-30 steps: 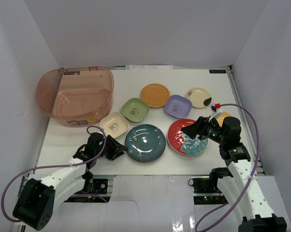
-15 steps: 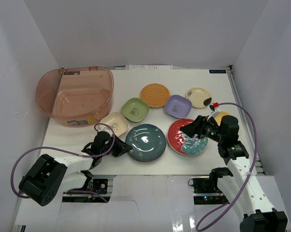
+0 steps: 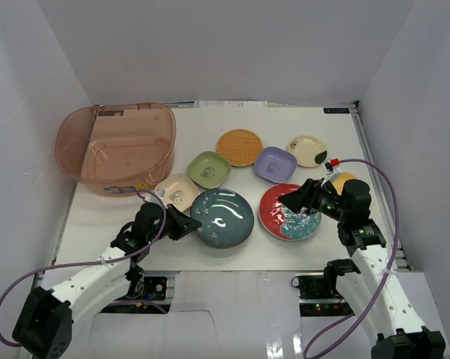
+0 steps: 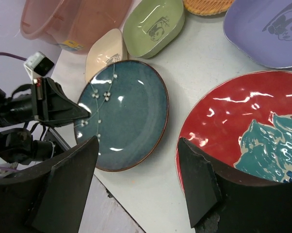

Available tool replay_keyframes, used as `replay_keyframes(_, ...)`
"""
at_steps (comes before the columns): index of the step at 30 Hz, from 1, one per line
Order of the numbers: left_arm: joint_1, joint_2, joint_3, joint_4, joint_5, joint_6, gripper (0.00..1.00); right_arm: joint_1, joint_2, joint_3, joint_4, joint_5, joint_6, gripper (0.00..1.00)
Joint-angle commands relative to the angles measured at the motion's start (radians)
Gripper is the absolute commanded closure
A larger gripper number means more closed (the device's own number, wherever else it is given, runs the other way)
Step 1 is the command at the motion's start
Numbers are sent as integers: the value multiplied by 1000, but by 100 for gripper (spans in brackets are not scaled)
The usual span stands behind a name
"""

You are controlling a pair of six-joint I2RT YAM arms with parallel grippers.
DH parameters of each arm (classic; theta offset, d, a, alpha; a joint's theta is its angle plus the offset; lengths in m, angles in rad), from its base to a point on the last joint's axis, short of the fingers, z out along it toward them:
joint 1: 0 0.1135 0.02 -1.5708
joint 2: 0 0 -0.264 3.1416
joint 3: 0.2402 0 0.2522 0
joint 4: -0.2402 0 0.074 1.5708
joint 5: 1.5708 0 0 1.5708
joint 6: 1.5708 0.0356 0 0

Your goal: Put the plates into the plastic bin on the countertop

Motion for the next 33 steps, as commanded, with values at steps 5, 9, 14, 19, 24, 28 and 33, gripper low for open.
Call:
replay_keyframes(5,2,-35,450,4,80,34,100,7,-18,60,19,-1,10,27)
replay_keyframes(9,50,55,671,-80,11,131,100,8,-22,62,12,-6,6,27)
replay_keyframes(14,377,210,775,-25,163,146,100,10,-19,59,-2,-3,-8,26)
replay_keyframes(19,649,347,872,-5,202,163,100,28,-16,59,-4,3,-7,27)
replay_keyframes(24,820,414,901,-92,164,175,100,42,-2,57,-11,17,-18,27)
replay_keyframes(28,864,505,1008,-218,75,267,100,57,4,51,-11,25,-25,26)
replay_keyframes(33,865,613,1086,-310,-18,371,100,64,-1,43,-16,41,-31,26)
